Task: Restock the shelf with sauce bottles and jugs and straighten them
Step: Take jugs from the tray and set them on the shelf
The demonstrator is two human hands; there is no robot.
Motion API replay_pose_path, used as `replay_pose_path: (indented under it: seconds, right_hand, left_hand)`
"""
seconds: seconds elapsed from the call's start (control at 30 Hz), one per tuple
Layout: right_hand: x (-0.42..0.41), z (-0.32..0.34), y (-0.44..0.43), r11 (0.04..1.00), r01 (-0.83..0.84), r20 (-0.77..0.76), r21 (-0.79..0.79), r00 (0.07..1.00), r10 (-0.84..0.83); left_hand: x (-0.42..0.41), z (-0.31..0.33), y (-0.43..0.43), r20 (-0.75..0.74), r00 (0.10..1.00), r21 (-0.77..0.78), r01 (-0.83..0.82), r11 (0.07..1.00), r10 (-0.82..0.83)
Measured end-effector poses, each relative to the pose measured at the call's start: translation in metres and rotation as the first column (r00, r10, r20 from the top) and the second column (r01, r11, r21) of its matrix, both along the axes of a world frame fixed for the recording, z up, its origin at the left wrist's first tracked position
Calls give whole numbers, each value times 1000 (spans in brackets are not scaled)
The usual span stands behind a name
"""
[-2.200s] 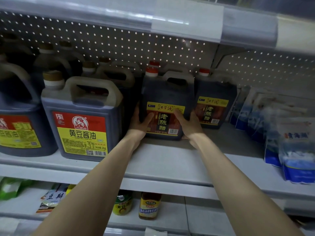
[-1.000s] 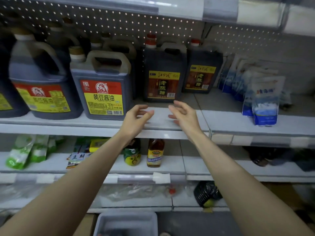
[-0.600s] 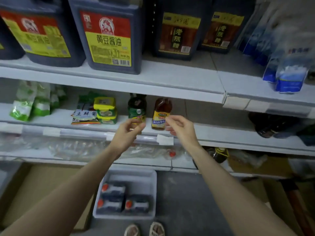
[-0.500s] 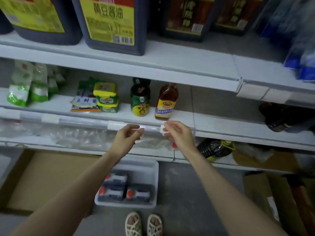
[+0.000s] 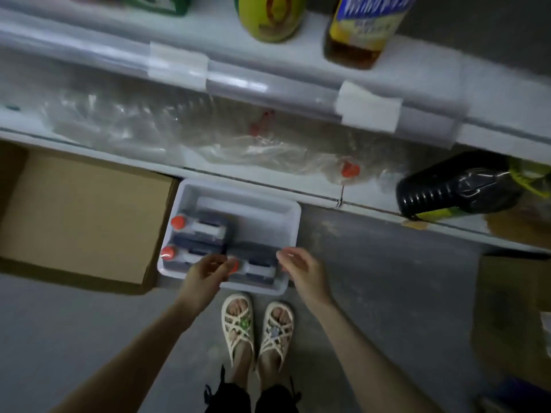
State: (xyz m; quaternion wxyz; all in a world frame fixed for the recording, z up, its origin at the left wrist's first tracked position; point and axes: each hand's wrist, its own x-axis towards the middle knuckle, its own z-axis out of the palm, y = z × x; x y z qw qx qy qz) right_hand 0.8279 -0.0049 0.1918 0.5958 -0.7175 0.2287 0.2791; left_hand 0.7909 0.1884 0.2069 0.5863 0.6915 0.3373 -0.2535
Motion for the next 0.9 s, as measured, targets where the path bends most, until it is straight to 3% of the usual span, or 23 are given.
replay_pose_path:
  seconds: [0.23, 0.37, 0.53, 0.9]
  right_hand:
    - [-33, -141, -5, 999, -52, -138, 12, 989, 54]
    - [-46, -199, -1, 993, -114, -131, -34, 985, 108]
    - [-61, -237, 5, 980, -196, -95, -23, 976, 193]
    - [-57, -272, 1, 988, -156, -9, -17, 988, 156]
  left_hand:
    - [-29, -128, -1, -71, 997, 45, 24, 999, -21]
    - [-37, -188, 0, -66, 996, 80, 59, 995, -54]
    - [-41, -236, 2, -26, 987, 104, 158, 982, -156]
    - [-26, -272, 4, 6, 959, 198, 276, 941, -283]
